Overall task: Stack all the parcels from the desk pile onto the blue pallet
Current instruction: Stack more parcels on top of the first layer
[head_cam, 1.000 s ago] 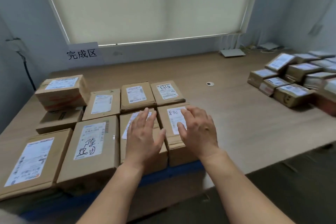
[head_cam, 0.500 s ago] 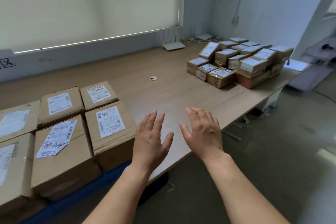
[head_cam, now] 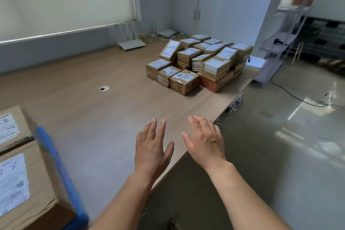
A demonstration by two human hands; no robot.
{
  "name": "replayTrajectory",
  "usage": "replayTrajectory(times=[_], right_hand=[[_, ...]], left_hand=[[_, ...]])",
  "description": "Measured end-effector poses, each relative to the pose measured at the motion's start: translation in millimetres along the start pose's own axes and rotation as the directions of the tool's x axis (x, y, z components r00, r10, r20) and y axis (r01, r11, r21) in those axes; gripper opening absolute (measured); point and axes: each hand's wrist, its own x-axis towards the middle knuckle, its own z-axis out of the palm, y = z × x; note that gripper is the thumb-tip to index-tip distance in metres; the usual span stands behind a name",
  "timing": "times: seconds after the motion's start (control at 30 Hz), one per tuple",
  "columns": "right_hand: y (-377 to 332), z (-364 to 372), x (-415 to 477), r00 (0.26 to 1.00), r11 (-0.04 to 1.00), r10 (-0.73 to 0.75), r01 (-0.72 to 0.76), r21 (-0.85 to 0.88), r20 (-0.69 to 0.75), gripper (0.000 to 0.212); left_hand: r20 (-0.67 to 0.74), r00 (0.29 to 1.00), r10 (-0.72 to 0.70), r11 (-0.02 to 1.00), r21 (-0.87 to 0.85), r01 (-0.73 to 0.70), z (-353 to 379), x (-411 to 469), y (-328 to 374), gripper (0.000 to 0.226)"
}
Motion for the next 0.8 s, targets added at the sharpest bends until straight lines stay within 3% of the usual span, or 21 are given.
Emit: replayTrajectory(times=[0.4,0.8], right_hand=[[74.4,77.5,157.0,0.984,1.0,-0.015,0.017,-0.012,0.175,0.05],[147.7,138.9,230.3,0.934,0.998,-0.002,-0.022,0.064,0.356,0.054]], left_hand=[[0.048,0.989,-0.137,0.99,-0.029,0.138,55.6,177.9,10.7,0.065],[0.115,0.956,-0.271,0.962,-0.003,0.273,93.8,248.6,4.2,0.064]])
